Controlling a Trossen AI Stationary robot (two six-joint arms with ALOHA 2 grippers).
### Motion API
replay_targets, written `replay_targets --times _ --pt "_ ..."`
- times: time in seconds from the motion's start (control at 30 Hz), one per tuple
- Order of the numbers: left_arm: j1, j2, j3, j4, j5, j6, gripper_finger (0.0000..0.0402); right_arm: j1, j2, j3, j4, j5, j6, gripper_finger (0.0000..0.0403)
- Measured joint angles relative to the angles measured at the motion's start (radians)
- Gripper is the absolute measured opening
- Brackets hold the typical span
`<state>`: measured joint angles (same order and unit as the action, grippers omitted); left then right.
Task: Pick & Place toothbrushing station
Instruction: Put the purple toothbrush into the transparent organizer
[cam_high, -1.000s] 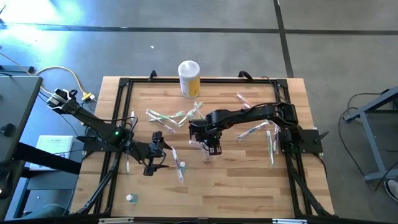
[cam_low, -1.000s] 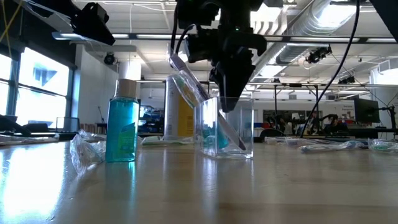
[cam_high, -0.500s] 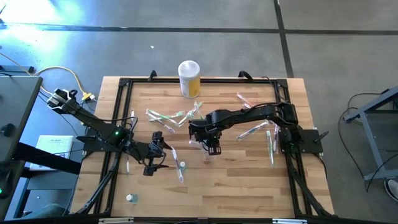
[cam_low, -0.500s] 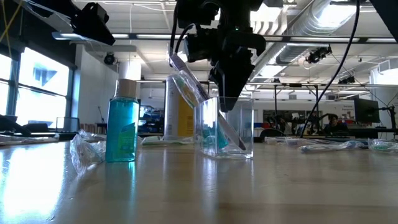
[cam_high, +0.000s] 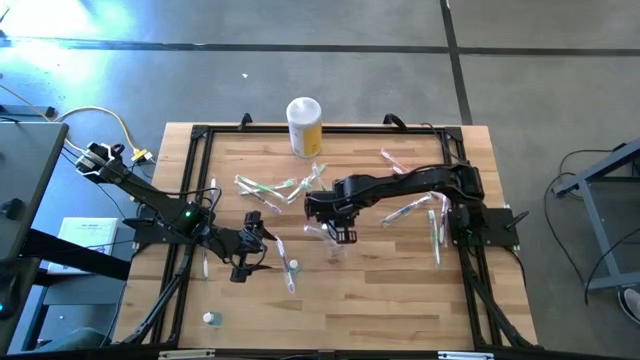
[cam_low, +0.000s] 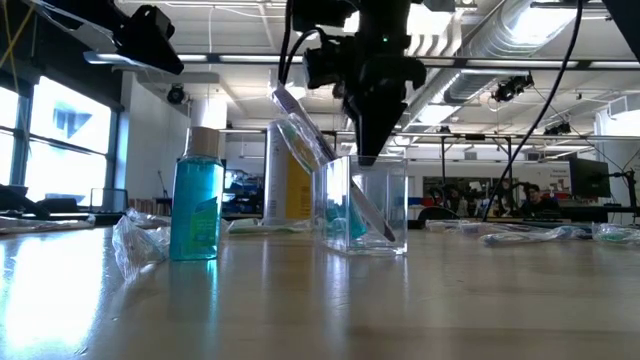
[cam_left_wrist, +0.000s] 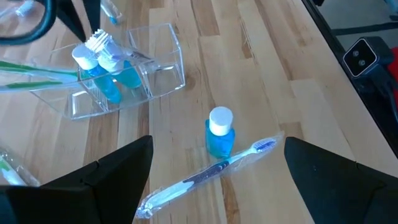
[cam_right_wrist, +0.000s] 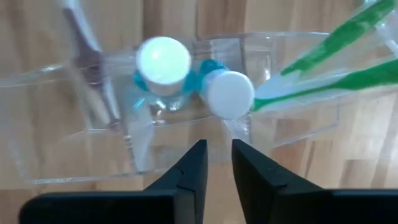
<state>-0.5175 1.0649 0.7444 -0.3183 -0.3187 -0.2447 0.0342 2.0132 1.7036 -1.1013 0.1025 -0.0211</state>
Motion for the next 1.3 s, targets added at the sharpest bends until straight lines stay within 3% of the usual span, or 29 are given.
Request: replay_targets --times 0.3,0.47,0.6,0.77,0.87,1.1,1.3 --pt "0.000 0.000 0.000 -0.023 0.000 0.000 0.0355 0.052 -0.005 0.086 -0.108 0.028 0.002 0.0009" --pt "0.000 0.000 0.000 -0.052 -0.001 -0.025 0.0355 0.091 -0.005 0.171 -0.312 0.111 0.114 0.0004" --pt "0.000 -0.001 0.000 -0.052 -0.001 -0.031 0.0355 0.109 -0.009 0.218 -0.471 0.099 0.258 0.0004" --pt "0.000 -0.001 0.000 -0.062 -0.002 -0.052 0.0355 0.117 -0.094 0.197 -0.466 0.000 0.310 0.0004" --pt "0.000 -0.001 0.000 -0.087 -0.002 -0.079 0.0355 0.118 -0.171 0.160 -0.464 0.035 0.313 0.0005" --pt "0.000 -0.001 -0.013 -0.100 -0.005 -0.104 0.0355 0.078 -0.444 0.012 -0.431 0.231 0.452 0.0005" --pt "0.000 0.000 -0.040 -0.090 -0.006 -0.105 0.0355 -0.021 -0.695 -0.237 -0.311 0.241 0.498 0.0005"
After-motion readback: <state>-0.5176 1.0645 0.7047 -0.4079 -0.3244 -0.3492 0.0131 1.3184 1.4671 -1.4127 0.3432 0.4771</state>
